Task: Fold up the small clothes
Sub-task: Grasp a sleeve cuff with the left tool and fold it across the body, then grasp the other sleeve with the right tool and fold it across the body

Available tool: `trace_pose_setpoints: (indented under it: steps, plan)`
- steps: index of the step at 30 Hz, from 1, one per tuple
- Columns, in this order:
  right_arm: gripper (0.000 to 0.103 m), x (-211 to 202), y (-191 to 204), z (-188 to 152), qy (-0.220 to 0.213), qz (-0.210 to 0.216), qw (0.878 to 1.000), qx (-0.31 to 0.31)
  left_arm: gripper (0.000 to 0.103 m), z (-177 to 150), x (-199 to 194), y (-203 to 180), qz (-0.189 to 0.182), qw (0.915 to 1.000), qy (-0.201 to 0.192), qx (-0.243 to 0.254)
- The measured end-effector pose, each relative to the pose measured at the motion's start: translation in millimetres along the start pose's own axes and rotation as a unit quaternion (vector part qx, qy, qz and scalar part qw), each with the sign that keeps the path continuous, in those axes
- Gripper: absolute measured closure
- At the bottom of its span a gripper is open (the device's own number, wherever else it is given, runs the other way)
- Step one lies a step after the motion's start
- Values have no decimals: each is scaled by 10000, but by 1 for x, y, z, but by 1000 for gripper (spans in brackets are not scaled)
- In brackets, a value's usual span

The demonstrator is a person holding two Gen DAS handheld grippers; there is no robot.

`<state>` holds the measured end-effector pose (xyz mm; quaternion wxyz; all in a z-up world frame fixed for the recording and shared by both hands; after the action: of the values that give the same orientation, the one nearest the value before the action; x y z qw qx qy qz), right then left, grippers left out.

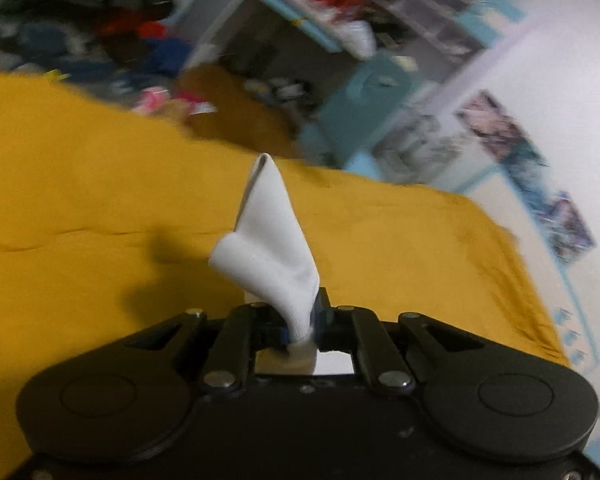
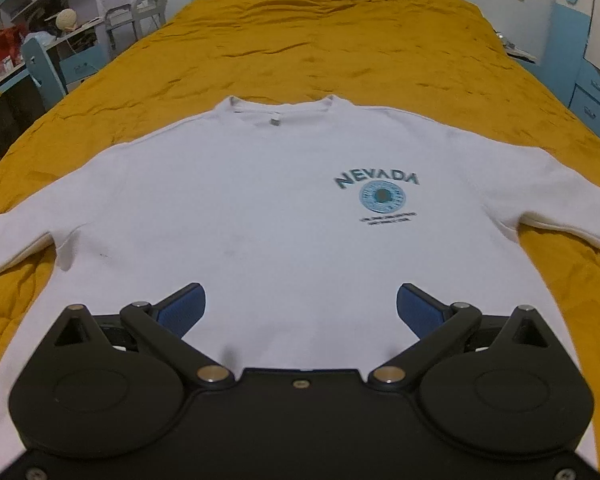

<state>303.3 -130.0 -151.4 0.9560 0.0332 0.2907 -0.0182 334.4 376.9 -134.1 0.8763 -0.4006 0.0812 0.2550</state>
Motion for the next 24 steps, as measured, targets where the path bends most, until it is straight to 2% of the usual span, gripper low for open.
trace_pose_setpoints:
  steps: [3, 5, 7, 10, 12, 15, 17, 18, 19, 20, 21, 23, 24]
  plan:
    - [0, -8, -22, -1, -6, -56, 9999, 160, 96, -6, -13, -69, -761, 9970, 127, 11]
    - [0, -14, -38, -2, -40, -96, 9996, 279, 96, -22, -25, -123, -1314, 9908, 308, 31]
    - [0, -22, -55, -3, -66, -134, 9989, 436, 96, -44, -33, -174, -1858, 9809, 580, 5]
    - [0, -34, -84, -5, -122, -207, 9972, 705, 96, -95, -45, -252, -2595, 9593, 1117, 11]
    - [0, -40, -103, -7, -150, -254, 9957, 878, 96, -139, -52, -302, -3039, 9408, 1501, 74]
    - [0, -49, -127, -11, -167, -367, 9941, 1004, 96, -209, -58, -359, -3490, 9136, 2082, 150]
    - [0, -54, -141, -14, -174, -486, 9933, 1038, 94, -259, -59, -387, -3640, 8991, 2419, 259]
    - [0, -55, -147, -15, -169, -529, 9928, 1057, 80, -287, -57, -401, -3694, 8893, 2663, 422]
    - [0, -57, -154, -16, -164, -580, 9922, 1089, 41, -308, -54, -408, -3597, 8856, 2883, 575]
    - [0, -57, -160, -18, -153, -618, 9917, 1119, 29, -325, -51, -412, -3387, 8859, 3096, 681]
    - [0, -57, -165, -19, -140, -638, 9912, 1155, 30, -334, -49, -412, -3256, 8885, 3160, 687]
    - [0, -55, -173, -19, -206, -607, 9906, 1212, 29, -334, -48, -402, -3342, 8874, 3116, 607]
    - [0, -53, -176, -18, -293, -579, 9902, 1234, 29, -332, -49, -403, -3341, 8897, 3031, 708]
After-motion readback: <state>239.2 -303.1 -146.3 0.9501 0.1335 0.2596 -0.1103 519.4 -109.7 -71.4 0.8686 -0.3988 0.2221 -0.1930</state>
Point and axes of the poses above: each gripper's, at about its wrist camera, not at the fingertips, and x roughly the way its jaws point, y to its left, z to its top, the point moved 3 cm from there along x, roughly the way its jaws point, and after that the axes turned 12 degrees about -y, right-handed, at the moved point
